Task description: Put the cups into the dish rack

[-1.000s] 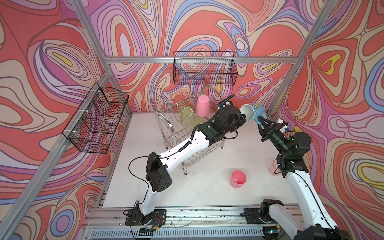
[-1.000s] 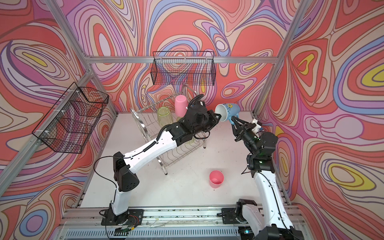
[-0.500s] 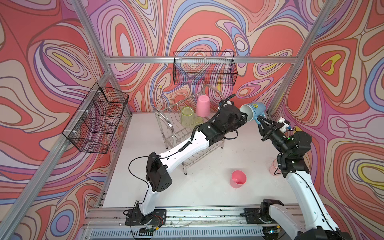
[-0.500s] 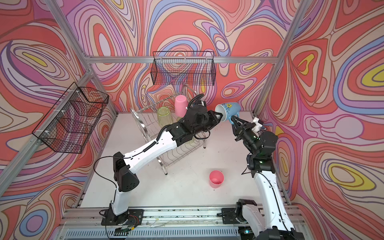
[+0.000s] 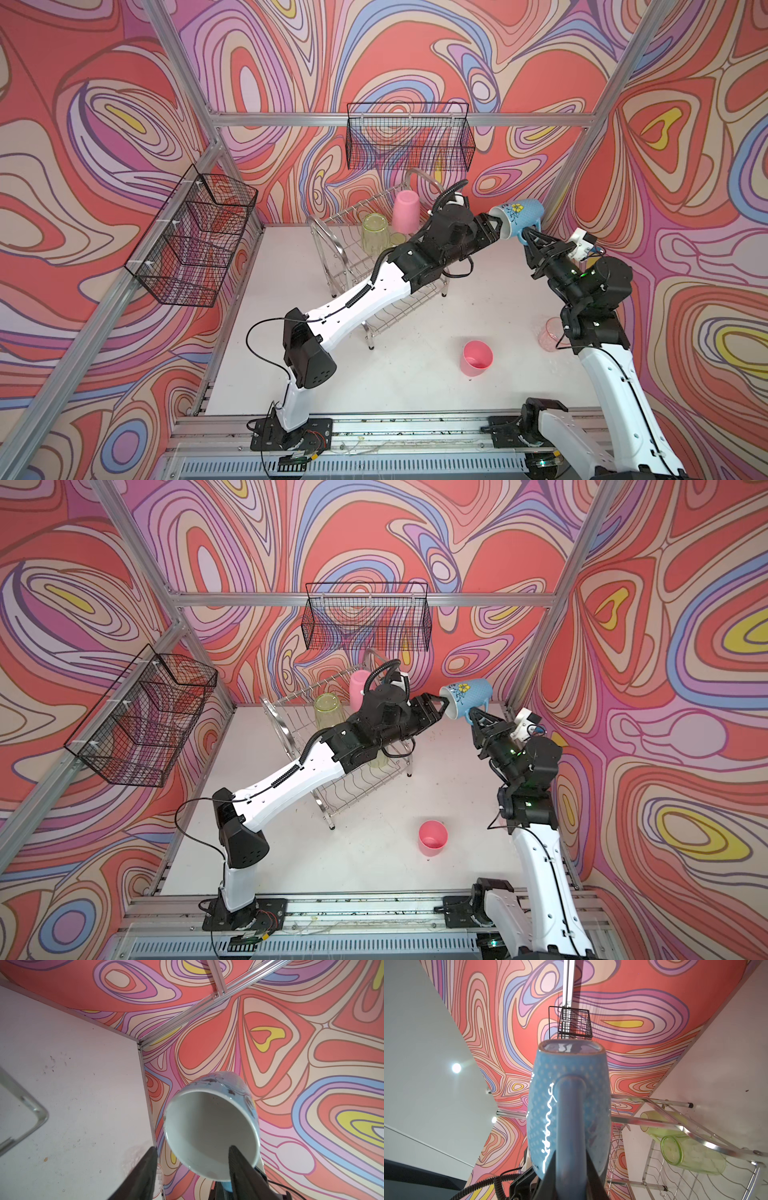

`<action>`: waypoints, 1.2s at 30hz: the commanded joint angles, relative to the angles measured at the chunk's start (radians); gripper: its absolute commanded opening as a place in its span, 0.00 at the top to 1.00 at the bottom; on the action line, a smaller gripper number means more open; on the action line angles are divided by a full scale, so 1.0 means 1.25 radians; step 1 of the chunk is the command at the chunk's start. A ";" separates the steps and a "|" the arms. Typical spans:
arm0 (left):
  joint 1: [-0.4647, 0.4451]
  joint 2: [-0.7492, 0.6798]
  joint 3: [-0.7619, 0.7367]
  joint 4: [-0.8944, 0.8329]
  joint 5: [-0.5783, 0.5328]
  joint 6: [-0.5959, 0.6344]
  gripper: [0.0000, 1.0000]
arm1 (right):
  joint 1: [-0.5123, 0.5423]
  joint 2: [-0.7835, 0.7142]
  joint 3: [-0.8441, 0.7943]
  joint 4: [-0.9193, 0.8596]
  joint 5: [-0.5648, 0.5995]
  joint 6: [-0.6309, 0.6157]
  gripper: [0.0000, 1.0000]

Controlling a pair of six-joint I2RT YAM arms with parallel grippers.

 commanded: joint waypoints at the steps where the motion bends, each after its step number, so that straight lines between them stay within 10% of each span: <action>1: 0.009 -0.040 0.006 -0.056 0.014 0.056 0.36 | 0.002 -0.026 0.038 -0.002 0.032 -0.099 1.00; 23: 0.059 -0.162 0.050 -0.438 0.059 0.504 0.17 | 0.003 -0.137 0.019 -0.277 0.033 -0.573 1.00; 36: 0.076 -0.239 0.043 -0.559 -0.021 0.651 0.15 | 0.021 -0.176 -0.075 -0.308 -0.018 -0.664 1.00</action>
